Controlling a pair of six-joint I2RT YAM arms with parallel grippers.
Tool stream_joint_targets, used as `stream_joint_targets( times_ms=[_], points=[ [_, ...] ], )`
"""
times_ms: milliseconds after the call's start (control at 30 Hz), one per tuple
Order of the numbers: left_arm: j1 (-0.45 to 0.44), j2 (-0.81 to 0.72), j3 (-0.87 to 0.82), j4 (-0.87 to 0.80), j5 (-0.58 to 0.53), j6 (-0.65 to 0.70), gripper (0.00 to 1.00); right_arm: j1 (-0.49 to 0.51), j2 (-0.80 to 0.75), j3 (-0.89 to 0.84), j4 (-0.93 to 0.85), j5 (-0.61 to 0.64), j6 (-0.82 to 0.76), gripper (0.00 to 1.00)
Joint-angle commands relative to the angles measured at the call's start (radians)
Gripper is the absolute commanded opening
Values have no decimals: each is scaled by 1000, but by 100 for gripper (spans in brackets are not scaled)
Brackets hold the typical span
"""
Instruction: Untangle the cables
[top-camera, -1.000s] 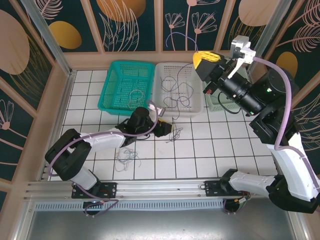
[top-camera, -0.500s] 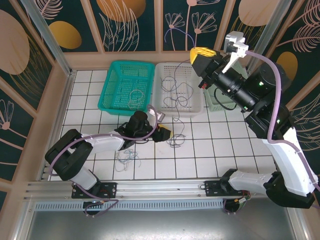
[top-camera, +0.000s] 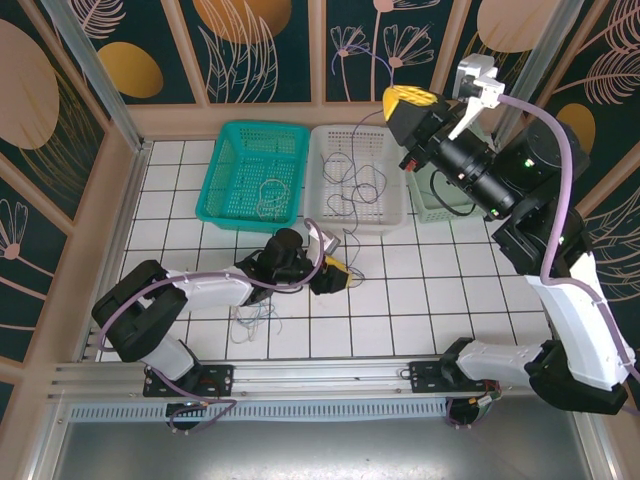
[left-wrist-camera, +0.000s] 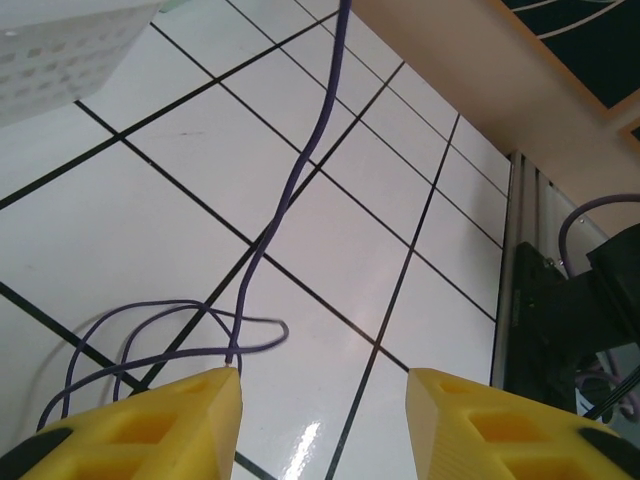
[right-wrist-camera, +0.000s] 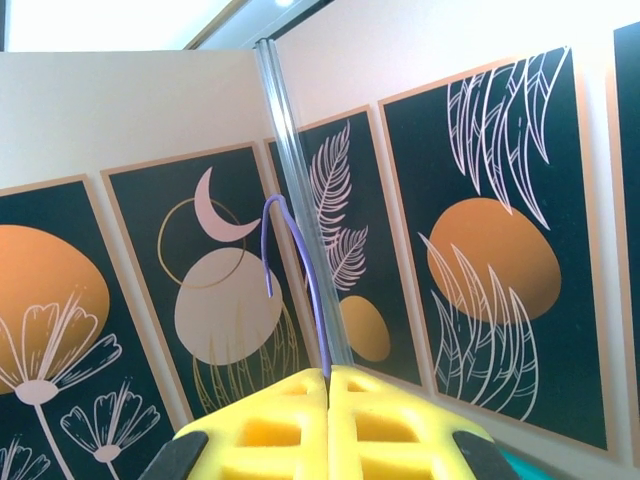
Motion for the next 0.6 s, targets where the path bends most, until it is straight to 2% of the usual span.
stream_joint_targets(
  times_ms=[0,100,200,267,400,433,567],
  points=[
    [-3,9,10,-35,-13,55,46,1,13,43,1,29,-18,0],
    [-5,15,26,-59,-31,74,47,2,32,50,-11,17,-17,0],
    [-4,40,46,-106,-99,71,39,1,34,44,0,25,-22,0],
    [-5,51,39,-90,-102,41,36,0,40,51,-1,34,-27,0],
    [-11,32,-21,21,-122,-82,38,0,58,74,-19,62,-31,0],
    [-17,26,-34,49,-120,-117,42,0,59,73,-16,69,-31,0],
    [-66,22,-33,61,-162,-201,47,0,59,55,13,69,-14,0]
  ],
)
